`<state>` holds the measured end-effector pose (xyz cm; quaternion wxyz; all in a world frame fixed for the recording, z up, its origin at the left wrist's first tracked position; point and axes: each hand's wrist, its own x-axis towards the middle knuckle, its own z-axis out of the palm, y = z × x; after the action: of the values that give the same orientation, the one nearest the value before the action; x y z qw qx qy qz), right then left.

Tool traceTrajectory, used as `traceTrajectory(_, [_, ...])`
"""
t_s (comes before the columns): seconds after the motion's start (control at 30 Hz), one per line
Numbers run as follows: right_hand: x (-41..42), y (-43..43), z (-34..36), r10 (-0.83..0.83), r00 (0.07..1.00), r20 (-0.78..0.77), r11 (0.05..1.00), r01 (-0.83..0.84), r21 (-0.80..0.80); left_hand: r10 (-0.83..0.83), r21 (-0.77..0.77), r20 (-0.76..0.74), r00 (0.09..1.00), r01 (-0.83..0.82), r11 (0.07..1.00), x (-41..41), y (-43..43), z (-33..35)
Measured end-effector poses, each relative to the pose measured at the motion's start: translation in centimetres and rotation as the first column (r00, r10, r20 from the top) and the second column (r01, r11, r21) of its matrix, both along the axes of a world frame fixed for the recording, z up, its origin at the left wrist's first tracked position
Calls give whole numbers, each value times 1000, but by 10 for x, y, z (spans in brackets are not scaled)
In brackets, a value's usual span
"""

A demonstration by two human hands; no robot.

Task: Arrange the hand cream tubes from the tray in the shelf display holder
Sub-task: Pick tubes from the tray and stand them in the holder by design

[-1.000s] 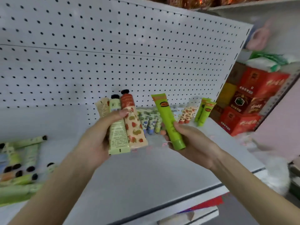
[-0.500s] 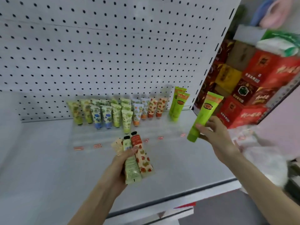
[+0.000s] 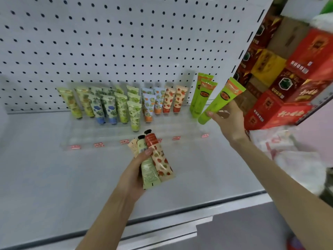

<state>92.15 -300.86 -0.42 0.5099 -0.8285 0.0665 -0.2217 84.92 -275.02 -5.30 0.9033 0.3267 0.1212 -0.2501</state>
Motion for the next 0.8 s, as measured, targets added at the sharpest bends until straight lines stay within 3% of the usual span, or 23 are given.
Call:
traceTrajectory(0.2, [15, 6, -7, -32, 999, -38, 993, 28, -113, -7, 2, 27, 1000, 7, 1000, -2, -1, 0])
traceTrajectory(0.8, [23, 5, -23, -37, 997, -70, 995, 30, -90, -31, 23, 33, 999, 30, 999, 1, 2, -10])
